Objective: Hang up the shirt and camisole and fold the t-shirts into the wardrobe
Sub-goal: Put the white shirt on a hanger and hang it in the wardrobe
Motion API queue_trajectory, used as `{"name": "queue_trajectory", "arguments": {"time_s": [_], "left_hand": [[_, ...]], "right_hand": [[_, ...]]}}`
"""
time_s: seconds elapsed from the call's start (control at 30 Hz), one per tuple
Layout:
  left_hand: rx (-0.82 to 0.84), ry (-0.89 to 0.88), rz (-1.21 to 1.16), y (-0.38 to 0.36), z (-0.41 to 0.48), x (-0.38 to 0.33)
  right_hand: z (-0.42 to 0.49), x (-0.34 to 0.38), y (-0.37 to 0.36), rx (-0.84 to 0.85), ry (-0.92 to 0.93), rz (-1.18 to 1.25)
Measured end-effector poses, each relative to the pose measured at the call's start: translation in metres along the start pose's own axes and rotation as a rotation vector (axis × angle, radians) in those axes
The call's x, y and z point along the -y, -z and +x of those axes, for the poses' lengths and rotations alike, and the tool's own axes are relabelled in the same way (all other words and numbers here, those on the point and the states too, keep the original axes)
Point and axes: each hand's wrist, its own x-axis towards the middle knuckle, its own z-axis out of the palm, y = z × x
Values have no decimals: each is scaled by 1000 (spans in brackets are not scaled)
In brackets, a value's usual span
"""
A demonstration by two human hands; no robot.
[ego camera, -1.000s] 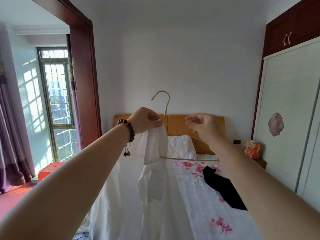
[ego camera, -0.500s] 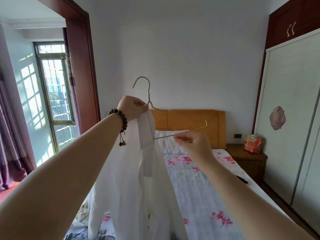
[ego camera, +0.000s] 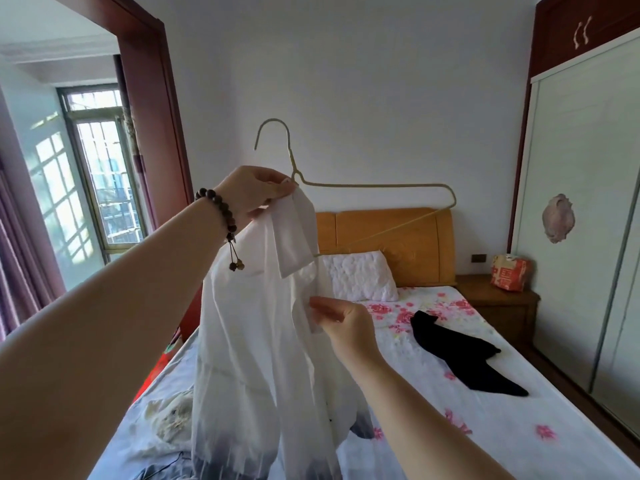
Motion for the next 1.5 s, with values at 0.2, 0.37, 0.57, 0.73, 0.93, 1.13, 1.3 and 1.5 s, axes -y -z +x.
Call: {"name": "queue_trajectory", "arguments": {"time_s": [0.2,0.37,0.57,0.73,0.93,1.13,1.3,1.5], "left_hand": [[113,24,-28,0,4,-10],[179,25,-54,-5,5,-13],[185,42,-36,-4,6,-10],[162,66,-56,5,5,-2],[181,62,-74,-2,4,-3],[167,59,-61,-4,2,-6],[160,70,-75,1,1,-4],[134,79,-84,10,-2,0]], "right_hand": [[1,-5,-6,-60,4,-31],[-1,-3,-21,-149,61,-83],[4,-8,-24,-188,70,-165],[10,-16,-9,-139,16,-139],[5,-9,-24,-101,8,-133],[4,-14,-33,-162,0,-143],[3,-15,-33,-158,22,-250],[4,-21,-18,-225,32,-226]]}}
